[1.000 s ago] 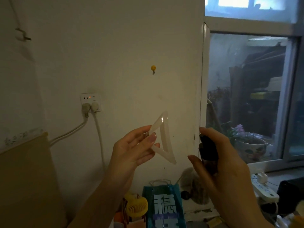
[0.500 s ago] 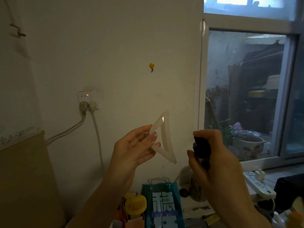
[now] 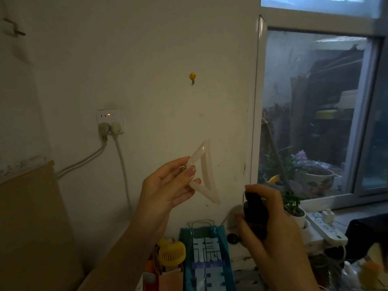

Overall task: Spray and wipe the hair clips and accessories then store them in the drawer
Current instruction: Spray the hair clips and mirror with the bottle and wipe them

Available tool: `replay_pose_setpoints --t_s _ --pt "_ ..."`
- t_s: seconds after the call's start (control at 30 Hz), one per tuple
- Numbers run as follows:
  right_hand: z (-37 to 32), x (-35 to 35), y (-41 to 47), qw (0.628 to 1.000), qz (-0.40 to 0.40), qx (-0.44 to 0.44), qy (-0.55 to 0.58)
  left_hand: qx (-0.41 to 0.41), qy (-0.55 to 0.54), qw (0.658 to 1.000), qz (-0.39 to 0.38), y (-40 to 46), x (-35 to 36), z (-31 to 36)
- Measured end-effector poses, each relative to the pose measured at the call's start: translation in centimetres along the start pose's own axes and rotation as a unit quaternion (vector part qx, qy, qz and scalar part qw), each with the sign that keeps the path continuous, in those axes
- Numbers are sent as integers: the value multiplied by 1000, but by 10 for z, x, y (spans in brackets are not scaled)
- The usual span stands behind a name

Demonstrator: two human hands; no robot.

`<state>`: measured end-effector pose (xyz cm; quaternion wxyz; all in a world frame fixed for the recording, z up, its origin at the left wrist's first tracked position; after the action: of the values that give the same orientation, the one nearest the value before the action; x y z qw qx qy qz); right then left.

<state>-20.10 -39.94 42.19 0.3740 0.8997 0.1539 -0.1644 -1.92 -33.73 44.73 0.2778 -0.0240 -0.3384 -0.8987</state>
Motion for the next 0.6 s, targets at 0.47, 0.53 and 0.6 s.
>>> replay_pose_setpoints --t_s 0.47,0.53,0.6 --pt "26 14 -14 991 -9 66 120 -43 22 999 0 -23 -10 -32" --pt "35 18 -19 982 -12 91 166 -60 25 998 -5 -33 -9 -43" --pt "45 25 -25 973 -25 114 198 -82 27 996 -14 -46 -7 -55"
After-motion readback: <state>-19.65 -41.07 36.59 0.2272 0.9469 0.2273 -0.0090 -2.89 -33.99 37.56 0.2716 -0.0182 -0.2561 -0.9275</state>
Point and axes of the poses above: each hand's wrist, its own y-axis towards the middle knuckle, its own x-axis out of the palm, z = x × y, the point moved 8 cm from there along y, towards the middle knuckle, and after that the axes turned 11 degrees about x, right-handed, at the moved point
